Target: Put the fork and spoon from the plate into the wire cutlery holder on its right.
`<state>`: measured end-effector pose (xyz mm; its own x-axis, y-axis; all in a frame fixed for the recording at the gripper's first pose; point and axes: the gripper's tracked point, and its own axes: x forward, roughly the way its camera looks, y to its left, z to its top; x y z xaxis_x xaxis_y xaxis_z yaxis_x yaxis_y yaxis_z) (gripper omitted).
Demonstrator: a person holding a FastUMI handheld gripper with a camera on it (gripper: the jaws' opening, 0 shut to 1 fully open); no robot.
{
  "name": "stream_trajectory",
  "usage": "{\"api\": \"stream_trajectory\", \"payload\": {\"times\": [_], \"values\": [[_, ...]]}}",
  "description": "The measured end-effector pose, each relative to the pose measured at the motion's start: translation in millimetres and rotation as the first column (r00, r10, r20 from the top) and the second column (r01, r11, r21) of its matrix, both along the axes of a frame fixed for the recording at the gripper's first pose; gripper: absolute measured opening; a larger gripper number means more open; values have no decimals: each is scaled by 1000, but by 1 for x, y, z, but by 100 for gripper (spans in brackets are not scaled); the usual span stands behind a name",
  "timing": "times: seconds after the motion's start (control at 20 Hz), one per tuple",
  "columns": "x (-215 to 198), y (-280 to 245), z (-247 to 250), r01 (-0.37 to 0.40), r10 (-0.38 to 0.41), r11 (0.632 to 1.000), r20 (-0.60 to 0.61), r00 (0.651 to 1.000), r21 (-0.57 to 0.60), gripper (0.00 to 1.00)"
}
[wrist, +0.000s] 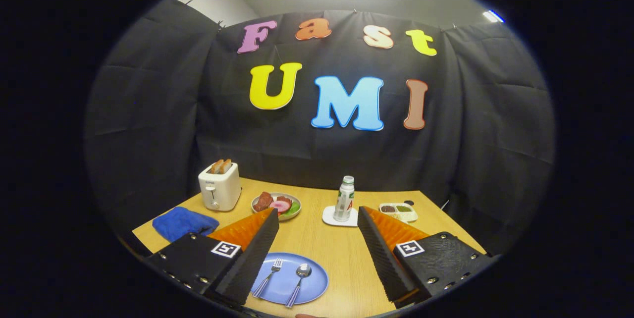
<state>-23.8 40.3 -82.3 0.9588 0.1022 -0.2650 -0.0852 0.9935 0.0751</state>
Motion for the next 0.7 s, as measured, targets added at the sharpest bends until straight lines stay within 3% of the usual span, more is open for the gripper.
{"api": "stream_trajectory", "payload": {"times": [0.35,0.7], "values": [[-20,29,-67,-73,66,997,-246,967,-19,98],[-24,38,-128,-102,87,995,-469,879,-7,98]]}}
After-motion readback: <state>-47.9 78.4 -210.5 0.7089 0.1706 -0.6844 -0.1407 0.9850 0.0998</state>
